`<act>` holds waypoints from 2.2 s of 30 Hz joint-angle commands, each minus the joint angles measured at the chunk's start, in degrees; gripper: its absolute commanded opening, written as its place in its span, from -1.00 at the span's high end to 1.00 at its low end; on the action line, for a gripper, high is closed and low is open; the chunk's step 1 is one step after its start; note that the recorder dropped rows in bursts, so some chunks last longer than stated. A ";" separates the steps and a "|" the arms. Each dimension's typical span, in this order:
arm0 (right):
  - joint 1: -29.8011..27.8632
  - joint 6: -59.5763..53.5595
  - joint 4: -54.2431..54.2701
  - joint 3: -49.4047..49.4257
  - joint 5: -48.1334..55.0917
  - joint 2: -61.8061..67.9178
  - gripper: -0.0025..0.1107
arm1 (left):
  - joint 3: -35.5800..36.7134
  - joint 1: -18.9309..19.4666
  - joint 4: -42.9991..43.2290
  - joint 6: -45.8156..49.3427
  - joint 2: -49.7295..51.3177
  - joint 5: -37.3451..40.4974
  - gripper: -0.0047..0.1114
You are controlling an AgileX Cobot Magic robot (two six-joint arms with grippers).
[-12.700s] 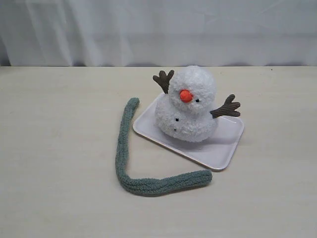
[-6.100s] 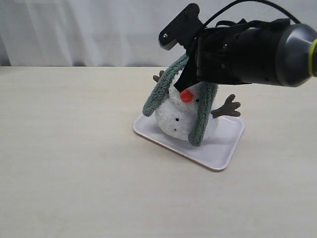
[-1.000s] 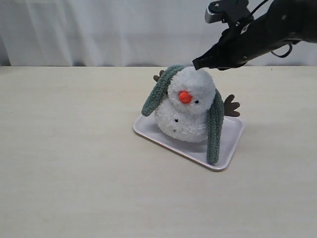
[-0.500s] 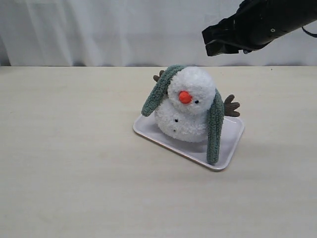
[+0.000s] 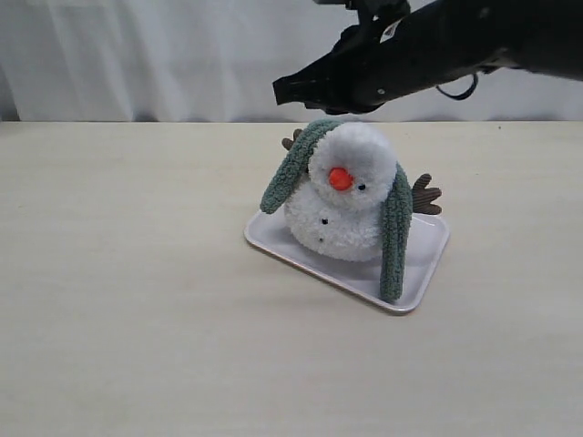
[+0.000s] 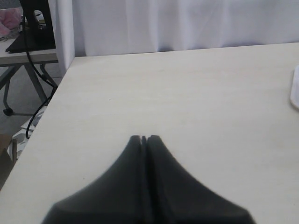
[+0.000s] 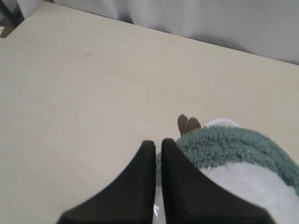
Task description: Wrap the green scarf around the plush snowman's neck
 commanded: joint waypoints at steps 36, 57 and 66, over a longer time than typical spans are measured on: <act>-0.59 3.07 -8.97 -7.70 13.78 13.97 0.88 | 0.11 0.06 -0.08 -0.05 -0.03 -0.45 0.92; -0.10 21.99 -29.53 -10.18 9.53 9.45 0.55 | 0.11 0.06 -0.08 -0.05 -0.03 -0.56 0.92; -0.10 22.50 -31.22 -10.18 12.47 14.63 0.61 | 0.11 0.06 -0.08 -0.05 -0.03 -0.45 0.92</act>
